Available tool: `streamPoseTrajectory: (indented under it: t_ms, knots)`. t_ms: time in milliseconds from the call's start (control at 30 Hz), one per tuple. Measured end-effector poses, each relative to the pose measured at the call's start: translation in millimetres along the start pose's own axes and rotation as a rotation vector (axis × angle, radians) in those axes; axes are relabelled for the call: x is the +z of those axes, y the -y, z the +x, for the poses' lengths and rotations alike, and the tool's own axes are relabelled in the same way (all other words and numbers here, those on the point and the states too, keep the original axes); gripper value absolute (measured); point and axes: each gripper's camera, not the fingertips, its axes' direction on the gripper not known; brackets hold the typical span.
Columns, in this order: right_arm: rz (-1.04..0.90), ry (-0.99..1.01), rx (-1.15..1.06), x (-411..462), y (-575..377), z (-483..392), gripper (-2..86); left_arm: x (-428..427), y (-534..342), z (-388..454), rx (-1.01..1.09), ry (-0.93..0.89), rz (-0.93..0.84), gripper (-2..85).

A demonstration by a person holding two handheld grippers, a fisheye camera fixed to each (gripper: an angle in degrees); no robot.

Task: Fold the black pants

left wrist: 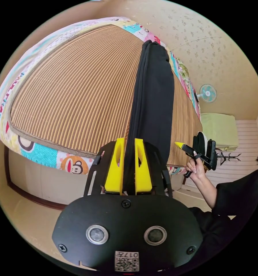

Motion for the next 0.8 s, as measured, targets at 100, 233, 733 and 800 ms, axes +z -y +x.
streamPoseTrajectory:
  t_ms: [100,233,733,800]
  knots:
    - [0.047,0.217,0.08,-1,40,45,9.4,17,58,-11,0.011,-0.095,-0.037,11.3]
    - [0.001,0.522,0.192,24,94,96,14.6,41,136,-19,0.028,-0.101,-0.061,13.7]
    - [0.086,0.705,-0.348,-117,38,-22,0.7,-69,120,9,0.392,-0.716,0.01,4.6]
    - [0.135,0.714,-0.457,-171,15,-59,0.4,-123,95,33,0.496,-0.764,0.096,4.6]
